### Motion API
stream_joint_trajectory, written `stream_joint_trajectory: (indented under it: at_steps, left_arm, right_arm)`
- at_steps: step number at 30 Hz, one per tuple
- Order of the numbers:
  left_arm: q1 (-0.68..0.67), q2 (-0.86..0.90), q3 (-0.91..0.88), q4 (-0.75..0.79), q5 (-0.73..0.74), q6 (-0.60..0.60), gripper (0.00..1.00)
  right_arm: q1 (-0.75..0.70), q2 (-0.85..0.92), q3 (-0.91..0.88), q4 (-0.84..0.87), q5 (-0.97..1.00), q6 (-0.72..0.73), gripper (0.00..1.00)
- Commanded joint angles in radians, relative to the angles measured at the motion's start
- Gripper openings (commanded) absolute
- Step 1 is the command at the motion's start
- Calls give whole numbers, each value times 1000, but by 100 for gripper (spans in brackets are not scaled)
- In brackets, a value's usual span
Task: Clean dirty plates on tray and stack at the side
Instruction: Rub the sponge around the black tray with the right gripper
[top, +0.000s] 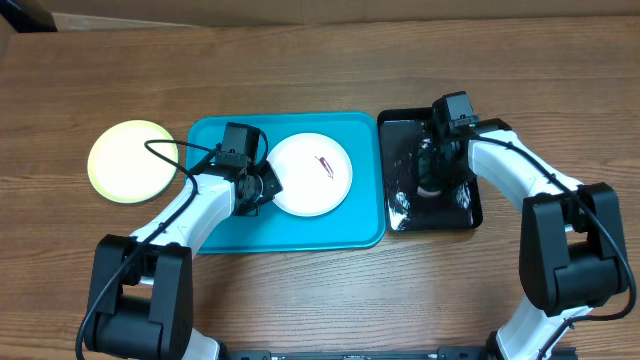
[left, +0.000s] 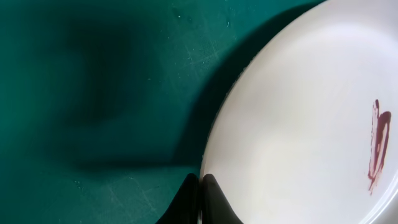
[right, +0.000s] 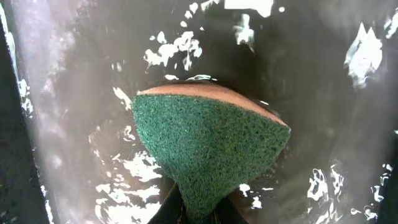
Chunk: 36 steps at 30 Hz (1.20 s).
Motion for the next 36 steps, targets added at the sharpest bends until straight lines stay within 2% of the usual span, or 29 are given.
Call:
stream_joint_trajectory:
  at_steps: [1,10,20,27,36]
  left_arm:
    - [-2,-6,15,0,-8,12,4]
    - [-2,-3,14,1,-20,0,4]
    - [-2,17,13,5,-21,-10,4]
    - [-2,18,13,-2,-34,-15,4]
    - [-2,28,12,-3,-41,-17,4]
  right_arm:
    - [1,-82,59,-17,-2,-8,4]
    - [1,-179,62,-30,-2,-6,4]
    - [51,-180,60,-29,16,-8,4]
    - [125,-159,21,26,137,-7,4]
    - [128,-137,7,40,156,-6,4]
